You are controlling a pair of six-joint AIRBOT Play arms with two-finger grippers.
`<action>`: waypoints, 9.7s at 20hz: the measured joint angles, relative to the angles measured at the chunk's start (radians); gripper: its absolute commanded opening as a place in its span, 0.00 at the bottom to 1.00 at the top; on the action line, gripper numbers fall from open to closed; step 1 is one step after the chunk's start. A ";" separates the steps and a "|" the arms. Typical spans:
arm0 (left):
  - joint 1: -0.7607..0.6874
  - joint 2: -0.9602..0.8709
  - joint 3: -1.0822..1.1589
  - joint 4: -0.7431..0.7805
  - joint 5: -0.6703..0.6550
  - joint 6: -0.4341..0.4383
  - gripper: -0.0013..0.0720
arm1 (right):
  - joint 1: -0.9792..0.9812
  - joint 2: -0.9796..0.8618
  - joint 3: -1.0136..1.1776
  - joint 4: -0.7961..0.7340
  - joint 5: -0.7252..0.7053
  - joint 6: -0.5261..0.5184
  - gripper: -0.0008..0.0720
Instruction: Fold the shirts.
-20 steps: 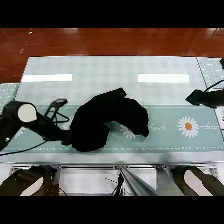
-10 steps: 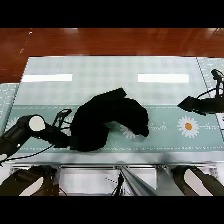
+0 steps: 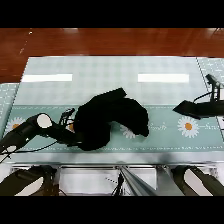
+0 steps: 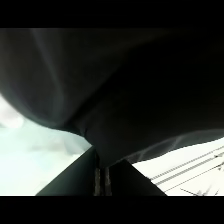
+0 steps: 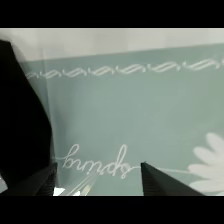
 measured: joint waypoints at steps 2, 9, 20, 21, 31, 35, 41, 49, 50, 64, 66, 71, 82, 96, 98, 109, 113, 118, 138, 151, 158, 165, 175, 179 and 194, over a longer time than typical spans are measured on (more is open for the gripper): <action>0.000 -0.002 -0.001 -0.001 0.007 0.008 0.04 | 0.006 0.000 -0.065 0.056 0.014 -0.005 0.84; -0.001 0.021 -0.002 0.019 0.044 0.021 0.04 | 0.204 -0.005 -0.284 0.253 -0.159 0.000 0.84; 0.001 0.093 0.082 0.022 0.014 0.021 0.04 | 0.528 -0.188 -0.321 0.493 -0.413 0.023 0.04; 0.002 0.097 0.106 0.022 0.007 0.021 0.04 | 0.526 -0.179 -0.311 0.497 -0.396 0.013 0.04; 0.217 0.276 0.621 0.037 -0.115 0.043 0.04 | 0.209 0.164 0.059 0.460 -0.047 -0.027 0.04; 0.352 0.344 0.890 0.040 -0.123 0.063 0.04 | 0.077 0.227 0.269 0.404 0.044 -0.003 0.04; 0.418 0.374 1.160 0.042 -0.131 0.082 0.04 | 0.010 0.248 0.529 0.341 0.139 0.029 0.04; 0.429 0.393 1.267 0.105 -0.370 0.091 0.04 | 0.019 0.250 0.707 0.013 0.397 0.159 0.04; 0.430 0.390 1.254 0.115 -0.414 0.087 0.04 | 0.034 0.249 0.710 -0.043 0.438 0.166 0.04; 0.412 0.281 0.589 0.050 -0.328 0.083 0.04 | 0.253 -0.005 0.287 -0.251 0.340 0.209 0.13; 0.394 0.233 0.518 0.021 -0.254 0.103 0.05 | 0.261 -0.098 0.269 -0.237 0.259 0.211 0.35; 0.367 0.067 0.445 -0.011 -0.123 0.154 0.05 | 0.269 -0.288 0.254 -0.217 0.129 0.213 0.66; 0.583 -0.006 0.529 0.043 -0.279 0.171 0.97 | 0.125 -0.204 0.333 -0.280 0.212 0.116 0.71; 0.586 0.089 0.098 -0.074 -0.243 0.290 0.98 | -0.103 -0.057 -0.114 0.235 0.090 -0.117 0.79; 0.534 0.057 0.086 -0.081 -0.219 0.304 0.98 | -0.105 -0.056 -0.125 0.255 0.080 -0.129 0.79; 0.283 -0.109 0.076 -0.145 -0.019 0.275 0.05 | -0.106 -0.056 -0.150 0.207 0.087 -0.119 0.76; 0.274 -0.117 0.078 -0.146 -0.015 0.268 0.05 | -0.106 -0.056 -0.223 0.196 0.083 -0.123 0.76; 0.271 -0.119 0.078 -0.146 -0.021 0.268 0.05 | -0.106 -0.056 -0.333 0.295 -0.002 -0.177 0.75; 0.340 -0.039 0.420 -0.191 -0.113 0.247 0.04 | 0.205 0.044 -0.233 0.407 -0.263 -0.083 0.04; 0.582 0.214 1.179 -0.193 -0.183 0.201 0.04 | 0.023 0.214 0.452 0.403 0.227 0.043 0.04; 0.592 0.223 1.419 -0.147 -0.183 0.200 0.04 | 0.022 0.235 0.629 0.366 0.554 0.174 0.04; 0.581 0.161 1.420 0.078 -0.290 0.151 0.04 | 0.100 0.215 0.650 0.046 0.620 0.222 0.04; 0.469 -0.053 1.108 0.130 -0.384 0.140 0.04 | 0.380 -0.039 0.649 -0.201 0.584 0.221 0.04; 0.460 -0.192 1.045 0.129 -0.335 0.145 0.04 | 0.425 -0.184 0.615 -0.306 0.406 0.209 0.04; 0.418 -0.554 1.021 -0.072 0.026 0.147 0.57 | 0.441 -0.500 0.582 -0.321 -0.225 0.245 0.04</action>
